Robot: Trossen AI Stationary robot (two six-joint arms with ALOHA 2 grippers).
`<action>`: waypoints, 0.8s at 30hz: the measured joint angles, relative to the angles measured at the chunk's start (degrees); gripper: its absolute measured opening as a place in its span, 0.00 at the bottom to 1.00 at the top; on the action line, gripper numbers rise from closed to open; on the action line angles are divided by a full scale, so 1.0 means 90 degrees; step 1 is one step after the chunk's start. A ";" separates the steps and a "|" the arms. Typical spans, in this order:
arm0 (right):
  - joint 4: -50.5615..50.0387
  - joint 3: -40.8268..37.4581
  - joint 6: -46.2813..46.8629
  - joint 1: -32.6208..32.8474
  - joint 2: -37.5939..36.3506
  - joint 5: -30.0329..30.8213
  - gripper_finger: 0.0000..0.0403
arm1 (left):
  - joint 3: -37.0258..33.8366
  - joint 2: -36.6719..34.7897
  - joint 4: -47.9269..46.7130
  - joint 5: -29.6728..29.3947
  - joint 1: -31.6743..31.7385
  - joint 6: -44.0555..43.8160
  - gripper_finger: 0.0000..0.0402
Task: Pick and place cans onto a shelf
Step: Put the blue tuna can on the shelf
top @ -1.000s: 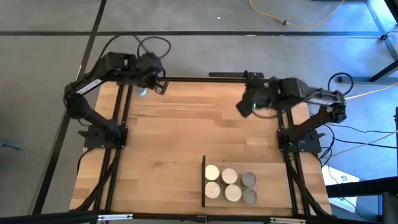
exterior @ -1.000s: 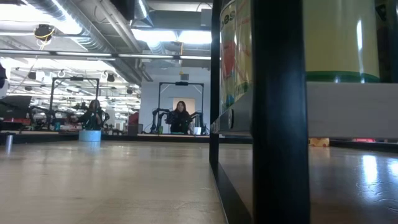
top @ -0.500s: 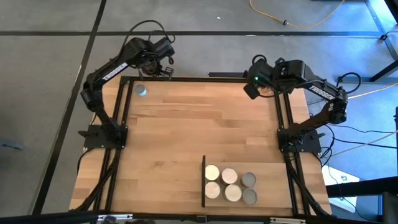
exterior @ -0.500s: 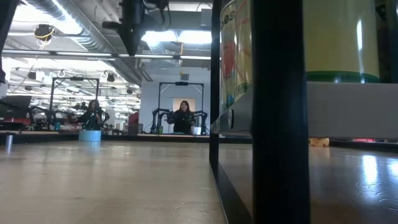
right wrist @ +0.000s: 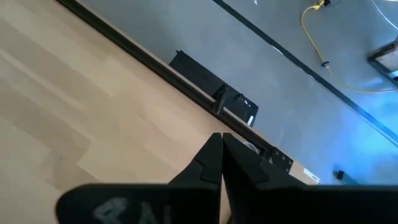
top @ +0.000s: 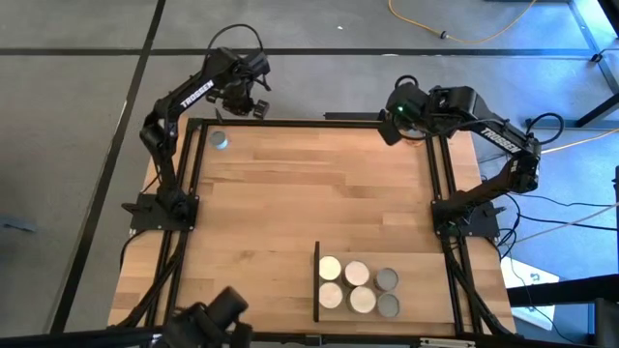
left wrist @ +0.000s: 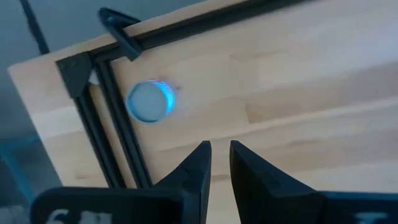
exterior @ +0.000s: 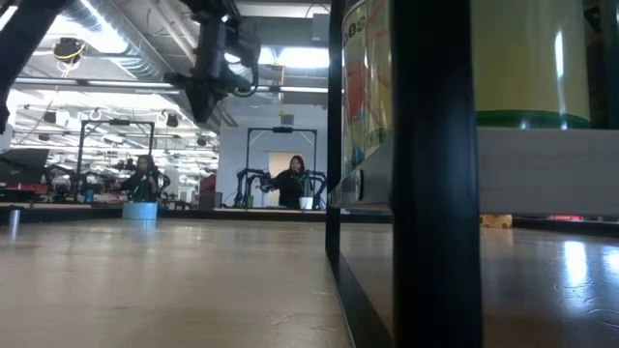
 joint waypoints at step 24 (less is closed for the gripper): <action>0.0451 0.0000 0.0036 0.0000 0.0000 -0.0238 0.03 | -0.3392 0.0065 0.2089 -0.0760 0.0957 0.0072 0.12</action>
